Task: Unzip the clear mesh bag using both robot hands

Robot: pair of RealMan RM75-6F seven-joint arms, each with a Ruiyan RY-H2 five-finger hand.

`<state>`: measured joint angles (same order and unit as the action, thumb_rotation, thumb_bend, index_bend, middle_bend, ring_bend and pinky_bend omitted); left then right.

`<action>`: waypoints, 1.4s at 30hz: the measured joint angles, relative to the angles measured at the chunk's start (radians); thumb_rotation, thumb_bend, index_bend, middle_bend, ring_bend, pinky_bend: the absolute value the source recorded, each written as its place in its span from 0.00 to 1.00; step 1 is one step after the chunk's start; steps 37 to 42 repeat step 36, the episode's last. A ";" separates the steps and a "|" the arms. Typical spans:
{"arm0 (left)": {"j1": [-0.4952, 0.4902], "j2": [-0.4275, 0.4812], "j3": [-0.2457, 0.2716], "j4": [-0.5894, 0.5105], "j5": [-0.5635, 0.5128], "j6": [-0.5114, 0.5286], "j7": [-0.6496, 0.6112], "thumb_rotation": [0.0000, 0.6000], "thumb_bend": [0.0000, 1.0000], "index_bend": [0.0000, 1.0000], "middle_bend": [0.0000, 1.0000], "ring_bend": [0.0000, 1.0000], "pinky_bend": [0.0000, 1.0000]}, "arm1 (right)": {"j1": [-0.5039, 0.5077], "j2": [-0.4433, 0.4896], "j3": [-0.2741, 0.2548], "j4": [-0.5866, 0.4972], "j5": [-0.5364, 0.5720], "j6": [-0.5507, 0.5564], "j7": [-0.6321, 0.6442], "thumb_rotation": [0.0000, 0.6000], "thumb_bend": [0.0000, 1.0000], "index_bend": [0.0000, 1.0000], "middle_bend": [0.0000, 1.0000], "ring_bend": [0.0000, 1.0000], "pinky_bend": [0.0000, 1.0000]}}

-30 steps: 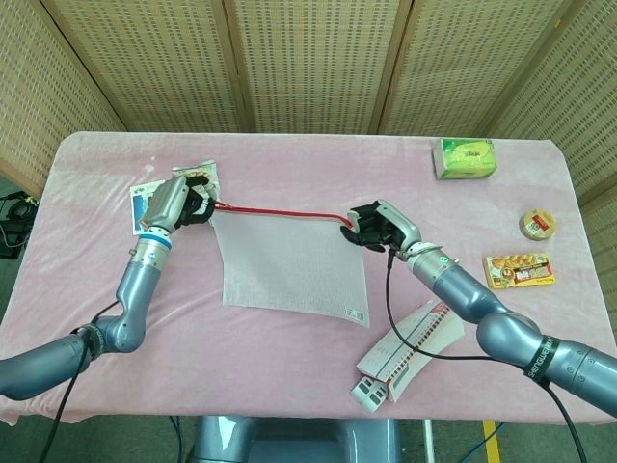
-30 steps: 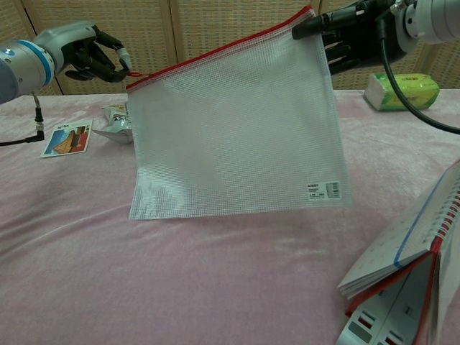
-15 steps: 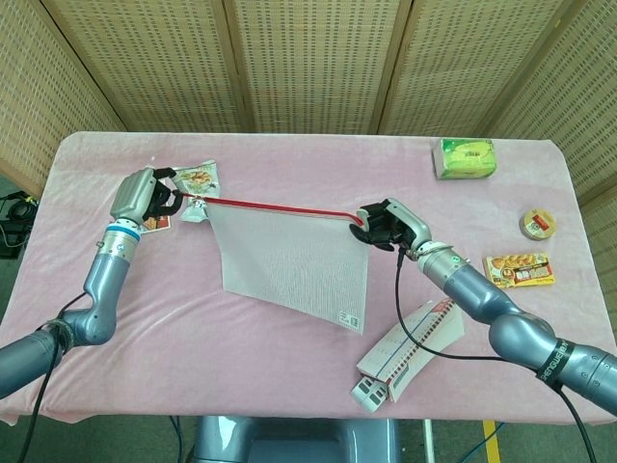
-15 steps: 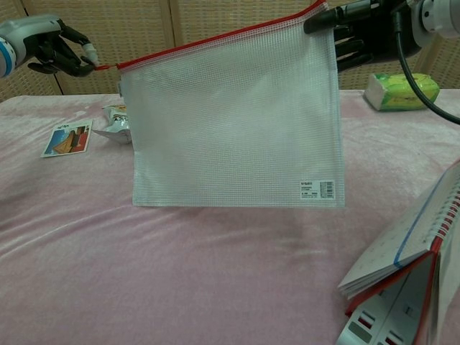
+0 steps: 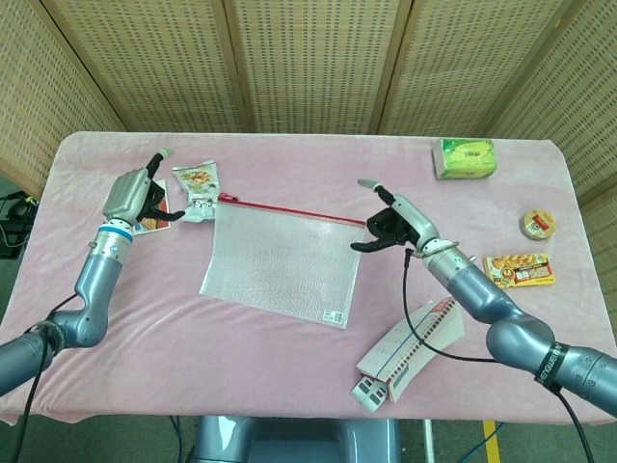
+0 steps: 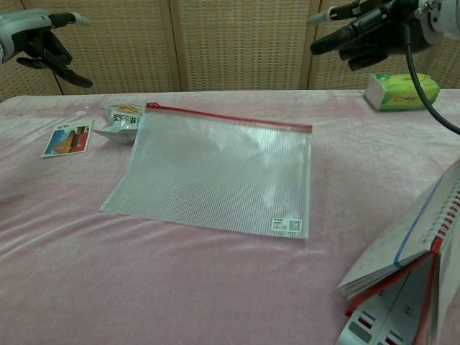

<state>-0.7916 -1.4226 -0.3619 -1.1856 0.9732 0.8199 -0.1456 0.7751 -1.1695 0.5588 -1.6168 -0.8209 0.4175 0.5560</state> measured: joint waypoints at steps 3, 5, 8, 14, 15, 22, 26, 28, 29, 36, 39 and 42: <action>0.021 0.022 0.008 -0.027 0.032 0.058 0.014 1.00 0.00 0.00 0.91 0.87 0.99 | -0.001 0.005 -0.040 -0.005 -0.040 0.117 -0.101 1.00 0.00 0.08 0.92 0.94 1.00; 0.039 0.038 0.017 -0.049 0.052 0.101 0.032 1.00 0.00 0.00 0.75 0.73 0.90 | -0.009 0.007 -0.069 -0.007 -0.087 0.208 -0.185 1.00 0.00 0.11 0.91 0.93 1.00; 0.081 0.077 0.039 -0.109 0.081 0.181 0.077 1.00 0.00 0.00 0.26 0.28 0.46 | -0.028 0.005 -0.113 0.003 -0.191 0.365 -0.317 1.00 0.00 0.14 0.82 0.85 0.99; 0.185 0.175 0.090 -0.293 0.089 0.289 0.191 1.00 0.00 0.00 0.00 0.00 0.00 | -0.115 0.015 -0.223 0.038 -0.486 0.713 -0.569 1.00 0.00 0.13 0.28 0.32 0.33; 0.210 0.193 0.101 -0.334 0.089 0.323 0.211 1.00 0.00 0.00 0.00 0.00 0.00 | -0.135 0.023 -0.241 0.038 -0.518 0.753 -0.607 1.00 0.00 0.11 0.19 0.21 0.21; 0.392 0.266 0.189 -0.487 0.153 0.534 0.251 1.00 0.00 0.00 0.00 0.00 0.00 | -0.317 0.118 -0.342 -0.083 -0.578 0.961 -0.804 1.00 0.00 0.00 0.00 0.00 0.00; 0.488 0.272 0.255 -0.501 0.247 0.641 0.226 1.00 0.00 0.00 0.00 0.00 0.00 | -0.426 0.151 -0.401 -0.156 -0.595 1.050 -0.839 1.00 0.00 0.00 0.00 0.00 0.00; 0.528 0.268 0.289 -0.495 0.292 0.678 0.206 1.00 0.00 0.00 0.00 0.00 0.00 | -0.474 0.156 -0.434 -0.175 -0.617 1.094 -0.850 1.00 0.00 0.00 0.00 0.00 0.00; 0.541 0.265 0.301 -0.488 0.310 0.691 0.199 1.00 0.00 0.00 0.00 0.00 0.00 | -0.489 0.157 -0.448 -0.178 -0.630 1.109 -0.856 1.00 0.00 0.00 0.00 0.00 0.00; 0.616 0.257 0.347 -0.444 0.405 0.750 0.113 1.00 0.00 0.00 0.00 0.00 0.00 | -0.606 0.146 -0.539 -0.185 -0.716 1.194 -0.867 1.00 0.00 0.00 0.00 0.00 0.00; 0.616 0.257 0.347 -0.444 0.405 0.750 0.113 1.00 0.00 0.00 0.00 0.00 0.00 | -0.606 0.146 -0.539 -0.185 -0.716 1.194 -0.867 1.00 0.00 0.00 0.00 0.00 0.00; 0.616 0.257 0.347 -0.444 0.405 0.750 0.113 1.00 0.00 0.00 0.00 0.00 0.00 | -0.606 0.146 -0.539 -0.185 -0.716 1.194 -0.867 1.00 0.00 0.00 0.00 0.00 0.00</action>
